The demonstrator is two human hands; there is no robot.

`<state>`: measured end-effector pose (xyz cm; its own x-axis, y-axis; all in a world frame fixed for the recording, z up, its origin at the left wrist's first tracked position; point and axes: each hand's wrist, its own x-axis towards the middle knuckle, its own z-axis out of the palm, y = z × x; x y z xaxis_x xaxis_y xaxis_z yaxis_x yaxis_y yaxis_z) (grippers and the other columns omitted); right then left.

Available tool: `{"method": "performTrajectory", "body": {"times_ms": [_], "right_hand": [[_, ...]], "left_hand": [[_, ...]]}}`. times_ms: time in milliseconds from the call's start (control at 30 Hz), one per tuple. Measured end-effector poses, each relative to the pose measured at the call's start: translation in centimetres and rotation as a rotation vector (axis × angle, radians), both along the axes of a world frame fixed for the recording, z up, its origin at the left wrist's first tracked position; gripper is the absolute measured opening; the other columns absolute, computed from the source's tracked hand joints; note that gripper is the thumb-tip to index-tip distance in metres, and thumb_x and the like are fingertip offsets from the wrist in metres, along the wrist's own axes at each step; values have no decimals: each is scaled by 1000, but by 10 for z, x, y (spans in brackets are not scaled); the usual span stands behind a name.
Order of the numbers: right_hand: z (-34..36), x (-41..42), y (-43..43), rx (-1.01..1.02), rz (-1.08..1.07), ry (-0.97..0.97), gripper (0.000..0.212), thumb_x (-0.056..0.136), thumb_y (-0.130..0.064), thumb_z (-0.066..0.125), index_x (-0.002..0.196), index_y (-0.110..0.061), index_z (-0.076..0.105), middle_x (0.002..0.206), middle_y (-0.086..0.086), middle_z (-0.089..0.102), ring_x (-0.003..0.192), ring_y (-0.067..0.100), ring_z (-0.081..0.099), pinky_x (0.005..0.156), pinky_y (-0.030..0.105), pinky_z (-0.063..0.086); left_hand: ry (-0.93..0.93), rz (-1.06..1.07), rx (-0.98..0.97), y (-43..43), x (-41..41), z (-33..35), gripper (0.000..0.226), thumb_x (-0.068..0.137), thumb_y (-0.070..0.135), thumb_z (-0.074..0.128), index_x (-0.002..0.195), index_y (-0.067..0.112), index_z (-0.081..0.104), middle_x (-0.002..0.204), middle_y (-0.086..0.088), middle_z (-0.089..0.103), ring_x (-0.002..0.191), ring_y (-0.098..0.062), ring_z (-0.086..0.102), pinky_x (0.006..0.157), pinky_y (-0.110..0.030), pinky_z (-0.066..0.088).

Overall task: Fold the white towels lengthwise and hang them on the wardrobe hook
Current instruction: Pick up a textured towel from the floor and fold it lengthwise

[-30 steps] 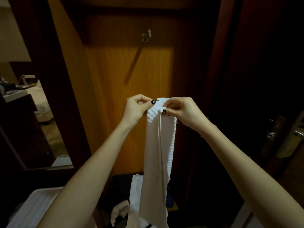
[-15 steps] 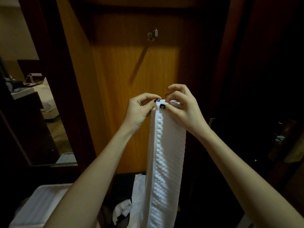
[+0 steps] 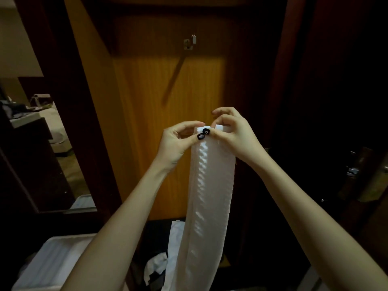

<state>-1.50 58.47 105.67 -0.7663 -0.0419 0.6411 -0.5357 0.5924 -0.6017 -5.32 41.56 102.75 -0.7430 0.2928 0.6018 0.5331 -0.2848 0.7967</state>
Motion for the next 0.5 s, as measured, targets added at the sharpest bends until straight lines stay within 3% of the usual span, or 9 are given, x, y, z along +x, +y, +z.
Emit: {"method": "performTrajectory", "body": {"times_ms": [67, 133, 233, 333, 433, 500], "right_hand": [[3, -1, 14, 3, 67, -121, 16, 84, -26, 73, 76, -17, 62, 117, -4, 56, 108, 5, 55, 88, 10, 43], [3, 1, 29, 12, 136, -212, 18, 84, -24, 73, 78, -15, 59, 114, 3, 62, 107, 17, 61, 94, 36, 50], [1, 9, 41, 112, 130, -268, 35, 77, -40, 76, 81, -10, 59, 107, 15, 65, 101, 34, 62, 91, 57, 47], [1, 14, 43, 252, 114, -281, 44, 69, -56, 73, 75, -16, 55, 88, 11, 63, 85, 33, 58, 74, 50, 48], [-2, 16, 45, 314, 120, -290, 35, 73, -45, 78, 68, -23, 51, 80, -5, 54, 76, 22, 52, 67, 36, 40], [-5, 15, 45, 335, 99, -258, 34, 76, -41, 78, 69, -21, 51, 77, -6, 51, 71, 18, 48, 64, 30, 37]], "left_hand": [[-47, -12, 53, -2, -4, -3, 25, 73, 11, 71, 97, 18, 70, 91, 4, 73, 88, -13, 67, 74, -24, 54], [-89, -41, 107, -6, -11, -4, 24, 74, 9, 70, 93, 23, 72, 86, 5, 72, 82, -9, 66, 67, -21, 53], [-93, -49, 81, -8, -16, -4, 22, 77, 7, 69, 85, 27, 74, 82, 7, 71, 78, -7, 66, 63, -20, 53], [-62, -11, 20, -4, -16, -8, 23, 77, 8, 69, 81, 30, 74, 81, 9, 72, 78, -5, 65, 63, -19, 52], [-51, 14, -6, -3, -19, -13, 31, 82, 2, 67, 83, 33, 73, 82, 10, 72, 80, -5, 65, 63, -20, 52], [-45, 22, -6, -4, -21, -14, 33, 84, 1, 65, 84, 33, 72, 82, 10, 72, 79, -5, 65, 63, -22, 53]]}}
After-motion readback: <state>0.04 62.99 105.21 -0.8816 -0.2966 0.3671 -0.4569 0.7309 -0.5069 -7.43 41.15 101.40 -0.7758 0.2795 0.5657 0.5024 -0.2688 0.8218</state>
